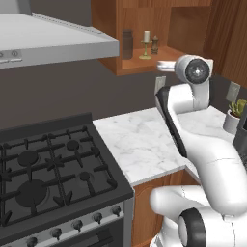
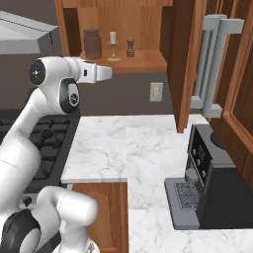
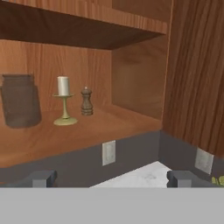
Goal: Pick the jar and candle from the dining table and place them in the open cabinet. Close the cabinet after placing the objects.
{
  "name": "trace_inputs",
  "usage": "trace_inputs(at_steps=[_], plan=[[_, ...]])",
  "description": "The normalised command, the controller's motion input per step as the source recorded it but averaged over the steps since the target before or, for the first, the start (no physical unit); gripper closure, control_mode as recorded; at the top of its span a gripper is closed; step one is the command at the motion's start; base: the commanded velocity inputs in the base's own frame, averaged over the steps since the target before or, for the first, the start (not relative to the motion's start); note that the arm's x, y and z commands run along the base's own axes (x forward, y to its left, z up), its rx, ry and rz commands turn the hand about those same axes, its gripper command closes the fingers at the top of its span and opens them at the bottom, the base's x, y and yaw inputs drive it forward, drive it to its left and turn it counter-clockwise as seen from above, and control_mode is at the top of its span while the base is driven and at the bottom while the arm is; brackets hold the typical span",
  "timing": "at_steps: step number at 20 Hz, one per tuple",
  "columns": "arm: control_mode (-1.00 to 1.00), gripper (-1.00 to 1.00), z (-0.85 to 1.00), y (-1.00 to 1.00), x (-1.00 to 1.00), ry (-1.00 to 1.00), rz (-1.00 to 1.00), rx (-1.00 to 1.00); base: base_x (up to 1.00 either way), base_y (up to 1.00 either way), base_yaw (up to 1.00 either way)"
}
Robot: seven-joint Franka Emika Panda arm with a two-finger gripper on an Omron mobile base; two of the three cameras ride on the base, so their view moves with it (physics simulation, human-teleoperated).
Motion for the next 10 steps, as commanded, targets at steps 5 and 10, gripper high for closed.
trace_inputs(at_steps=[5,10], plan=[[-1.00,-1.00,0.00,0.00,-0.82,0.07,0.03,0.08,0.00,0.00,0.00],[-1.00,-1.00,0.00,0.00,-0.59,0.19,0.01,0.06,0.00,0.00,0.00]])
